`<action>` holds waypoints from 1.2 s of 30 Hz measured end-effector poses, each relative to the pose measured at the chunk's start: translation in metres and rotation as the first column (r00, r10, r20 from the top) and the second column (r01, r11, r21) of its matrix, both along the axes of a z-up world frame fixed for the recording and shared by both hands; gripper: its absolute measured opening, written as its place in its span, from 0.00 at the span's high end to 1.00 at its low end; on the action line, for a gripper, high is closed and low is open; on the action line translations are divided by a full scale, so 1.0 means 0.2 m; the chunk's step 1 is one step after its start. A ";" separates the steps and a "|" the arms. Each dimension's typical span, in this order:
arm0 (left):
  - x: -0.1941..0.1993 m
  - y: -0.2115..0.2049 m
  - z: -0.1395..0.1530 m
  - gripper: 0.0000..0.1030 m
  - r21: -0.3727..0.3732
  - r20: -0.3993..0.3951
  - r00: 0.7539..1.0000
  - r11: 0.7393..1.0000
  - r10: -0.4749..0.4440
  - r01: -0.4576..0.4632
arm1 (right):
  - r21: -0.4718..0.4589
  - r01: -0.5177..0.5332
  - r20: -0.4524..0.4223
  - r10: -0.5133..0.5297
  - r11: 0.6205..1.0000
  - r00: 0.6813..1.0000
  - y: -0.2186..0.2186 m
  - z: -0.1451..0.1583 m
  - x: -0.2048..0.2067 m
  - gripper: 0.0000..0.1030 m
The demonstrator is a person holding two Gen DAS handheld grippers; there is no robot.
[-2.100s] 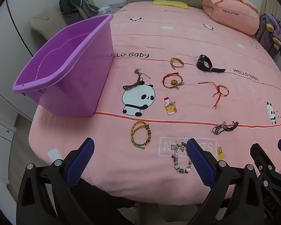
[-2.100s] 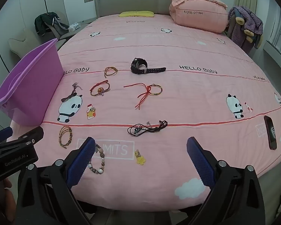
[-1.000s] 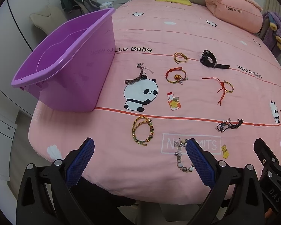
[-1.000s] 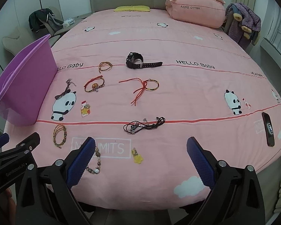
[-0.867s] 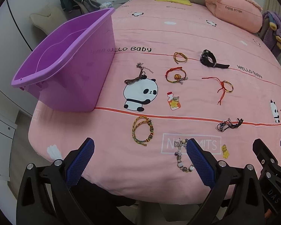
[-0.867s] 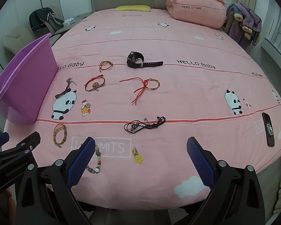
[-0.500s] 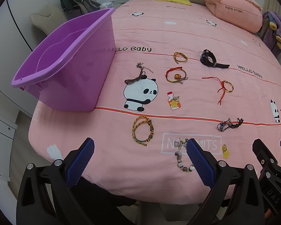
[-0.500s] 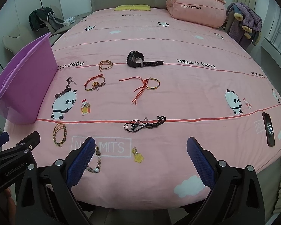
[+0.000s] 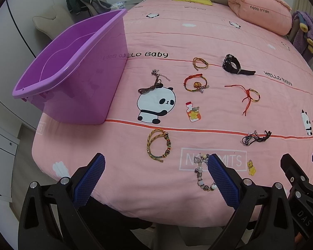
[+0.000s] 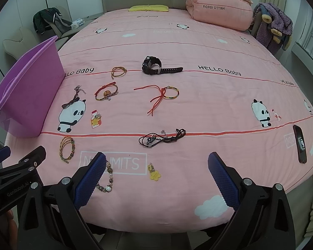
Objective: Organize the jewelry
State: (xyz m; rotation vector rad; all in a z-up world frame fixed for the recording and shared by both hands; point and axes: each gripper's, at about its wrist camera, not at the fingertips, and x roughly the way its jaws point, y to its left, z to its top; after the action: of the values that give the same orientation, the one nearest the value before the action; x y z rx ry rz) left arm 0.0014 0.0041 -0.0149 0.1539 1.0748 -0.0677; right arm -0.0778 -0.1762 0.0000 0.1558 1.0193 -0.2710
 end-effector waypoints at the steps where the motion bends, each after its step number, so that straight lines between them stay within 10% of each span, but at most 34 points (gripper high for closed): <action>1: 0.00 0.00 0.00 0.06 -0.001 -0.001 1.000 1.000 0.000 0.000 | 0.001 0.000 -0.001 0.000 1.000 1.000 0.00 0.00 0.00 0.09; 36: 0.00 0.01 -0.06 0.06 0.013 -0.005 1.000 1.000 -0.019 0.019 | 0.056 -0.016 0.000 0.016 0.998 1.000 -0.02 -0.06 0.00 0.09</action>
State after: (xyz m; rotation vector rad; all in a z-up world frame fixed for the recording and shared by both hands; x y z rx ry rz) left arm 0.0009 0.0066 -0.0262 0.1754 1.0789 -0.0783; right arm -0.0771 -0.1796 -0.0118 0.1984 1.0287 -0.2278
